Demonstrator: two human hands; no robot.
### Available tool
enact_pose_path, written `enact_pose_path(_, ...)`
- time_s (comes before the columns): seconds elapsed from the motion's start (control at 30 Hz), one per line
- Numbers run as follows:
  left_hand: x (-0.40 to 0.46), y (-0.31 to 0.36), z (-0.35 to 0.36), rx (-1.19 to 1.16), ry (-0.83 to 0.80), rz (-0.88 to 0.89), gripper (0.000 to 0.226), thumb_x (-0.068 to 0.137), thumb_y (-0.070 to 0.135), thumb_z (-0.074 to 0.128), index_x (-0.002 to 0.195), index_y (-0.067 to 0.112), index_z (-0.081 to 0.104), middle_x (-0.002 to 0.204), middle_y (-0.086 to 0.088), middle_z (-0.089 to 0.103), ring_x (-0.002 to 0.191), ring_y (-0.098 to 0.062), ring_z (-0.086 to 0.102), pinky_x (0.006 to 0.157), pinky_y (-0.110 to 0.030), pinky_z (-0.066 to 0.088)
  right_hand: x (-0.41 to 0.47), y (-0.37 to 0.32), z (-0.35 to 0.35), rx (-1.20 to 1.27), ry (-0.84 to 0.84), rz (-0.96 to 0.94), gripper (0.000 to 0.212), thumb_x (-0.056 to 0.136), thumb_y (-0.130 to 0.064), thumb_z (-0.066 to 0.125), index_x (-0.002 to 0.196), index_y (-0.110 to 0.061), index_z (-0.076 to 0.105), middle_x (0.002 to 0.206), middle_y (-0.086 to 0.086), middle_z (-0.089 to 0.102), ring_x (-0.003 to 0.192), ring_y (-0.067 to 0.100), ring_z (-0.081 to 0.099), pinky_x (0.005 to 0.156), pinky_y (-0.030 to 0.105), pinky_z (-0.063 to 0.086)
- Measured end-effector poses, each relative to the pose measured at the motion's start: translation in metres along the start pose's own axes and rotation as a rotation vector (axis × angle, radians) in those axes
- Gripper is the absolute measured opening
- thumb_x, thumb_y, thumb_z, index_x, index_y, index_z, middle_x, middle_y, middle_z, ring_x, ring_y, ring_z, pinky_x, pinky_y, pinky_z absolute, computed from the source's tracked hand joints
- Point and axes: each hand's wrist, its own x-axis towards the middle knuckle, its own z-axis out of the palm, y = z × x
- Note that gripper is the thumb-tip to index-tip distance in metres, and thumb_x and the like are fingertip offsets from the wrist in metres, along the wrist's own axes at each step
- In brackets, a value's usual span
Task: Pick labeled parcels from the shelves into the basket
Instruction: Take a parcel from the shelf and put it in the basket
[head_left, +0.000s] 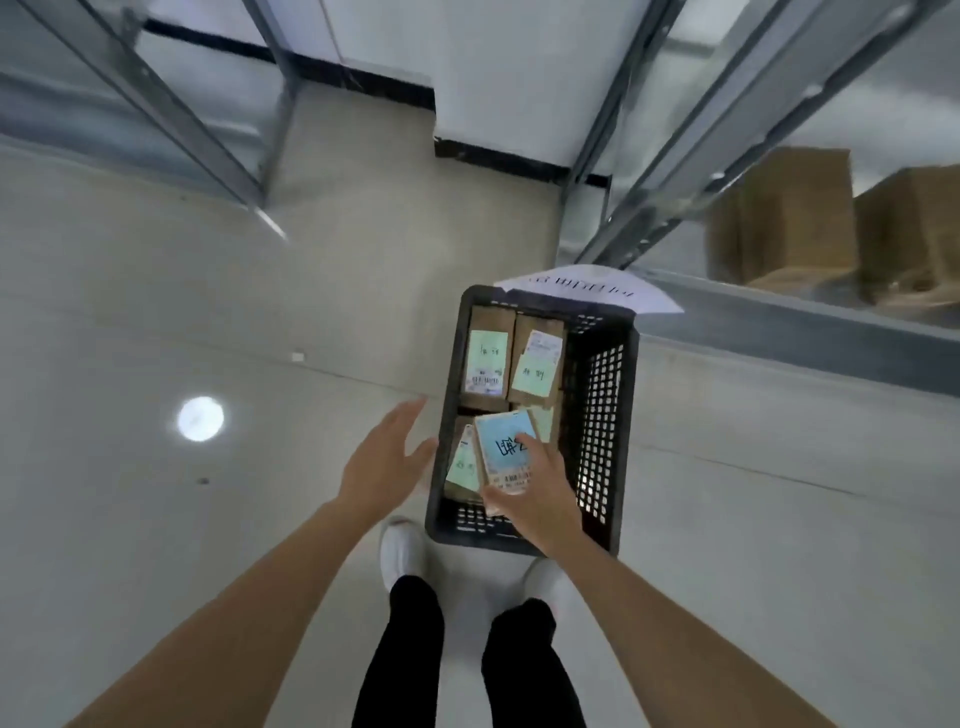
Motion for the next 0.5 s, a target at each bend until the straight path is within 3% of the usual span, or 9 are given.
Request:
enact_pose_path(0.13,0.057,-0.059,0.037,0.044,-0.058,-0.013,0.056,0.102,0.041,0.047,0.154,0.031,0.030,0.160,0.005,0.028,0.146,-0.015,0.029,0.116,-0.034,0.025,0.061,0.043,0.058,0.025,0.025,0.054,0.086,0.074,-0.044,0.085,0.144,-0.034,0.037,0.136,-0.009,0.034,0.121,0.013,0.049,0.092,0.040,0.058)
enact_pose_path(0.37,0.129,-0.132,0.093,0.043,-0.072,-0.086,0.054,0.101,0.042,0.046,0.152,0.032,0.032,0.158,0.006,0.033,0.143,-0.017,0.034,0.115,-0.037,0.029,0.152,0.097,0.124,0.071,0.090,0.116,0.091,0.073,-0.046,0.086,0.144,-0.045,0.029,0.136,-0.008,0.035,0.118,0.018,0.051,0.087,0.045,0.060)
enact_pose_path(0.5,0.151,-0.154,0.120,0.031,-0.080,-0.115,0.054,0.102,0.043,0.045,0.152,0.032,0.031,0.158,0.007,0.033,0.142,-0.017,0.034,0.113,-0.036,0.029,0.176,0.111,0.151,0.062,0.185,0.059,0.097,0.073,-0.039,0.089,0.148,-0.045,0.028,0.145,-0.007,0.027,0.123,0.016,0.044,0.090,0.036,0.054)
